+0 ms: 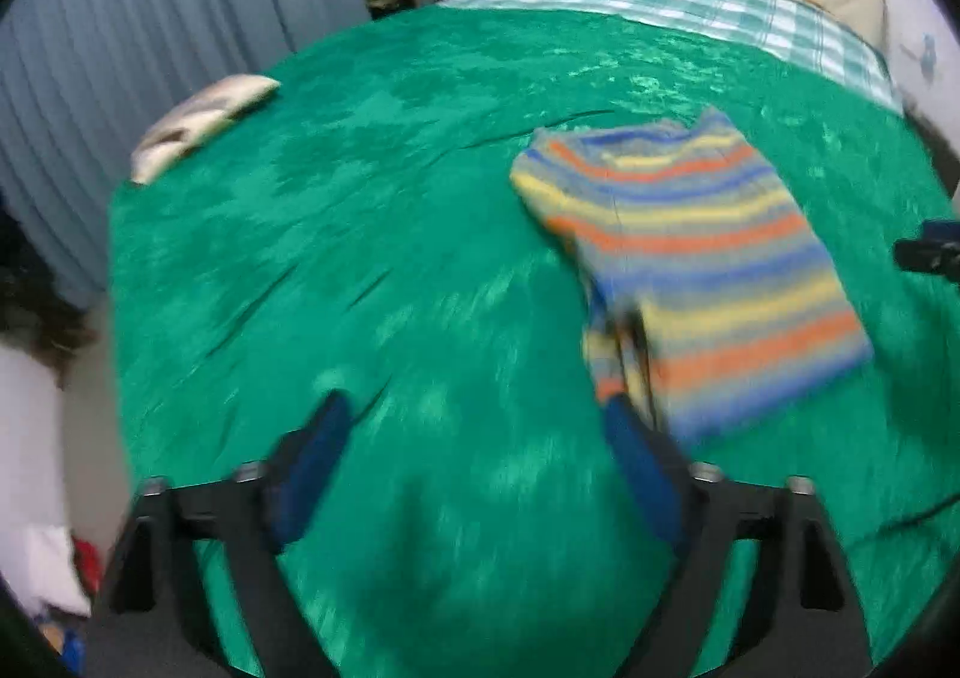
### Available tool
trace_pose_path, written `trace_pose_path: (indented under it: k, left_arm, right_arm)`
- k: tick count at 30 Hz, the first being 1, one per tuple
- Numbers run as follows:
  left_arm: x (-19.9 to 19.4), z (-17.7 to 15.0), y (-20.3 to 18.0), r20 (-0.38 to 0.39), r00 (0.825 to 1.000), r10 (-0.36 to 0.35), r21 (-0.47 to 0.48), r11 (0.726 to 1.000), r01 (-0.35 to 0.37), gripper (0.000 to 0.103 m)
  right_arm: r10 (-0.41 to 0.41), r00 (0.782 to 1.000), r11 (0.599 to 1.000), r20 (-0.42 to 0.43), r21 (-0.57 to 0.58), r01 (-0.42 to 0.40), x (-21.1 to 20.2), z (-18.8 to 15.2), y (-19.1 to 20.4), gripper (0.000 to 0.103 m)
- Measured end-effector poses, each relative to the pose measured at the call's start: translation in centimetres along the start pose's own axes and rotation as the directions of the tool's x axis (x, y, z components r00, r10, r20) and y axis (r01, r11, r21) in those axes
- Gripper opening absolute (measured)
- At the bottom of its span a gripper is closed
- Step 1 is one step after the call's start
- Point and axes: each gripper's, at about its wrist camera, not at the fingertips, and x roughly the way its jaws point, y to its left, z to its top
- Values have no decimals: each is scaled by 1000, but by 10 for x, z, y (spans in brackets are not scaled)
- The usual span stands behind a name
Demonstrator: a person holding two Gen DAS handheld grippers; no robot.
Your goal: Fold small clothes
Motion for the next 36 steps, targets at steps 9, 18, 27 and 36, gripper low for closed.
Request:
trace_pose_path:
  k: [9, 18, 27, 36]
  left_arm:
    - [-131, -27, 1, -7, 996, 94, -123, 988, -94, 100]
    - [-176, -46, -6, -55, 997, 45, -125, 991, -51, 100]
    - [-191, -56, -9, -69, 997, 21, -127, 991, -29, 100]
    - [-208, -63, -10, -79, 997, 4, -125, 992, -14, 100]
  right_arm:
    - [36, 995, 998, 93, -52, -31, -142, -98, 61, 100]
    - [24, 996, 1000, 81, -8, -23, -192, -146, 77, 102]
    - [12, 996, 998, 89, -64, -7, -219, -160, 99, 102]
    - [14, 993, 994, 119, -106, -2, -249, -165, 117, 102]
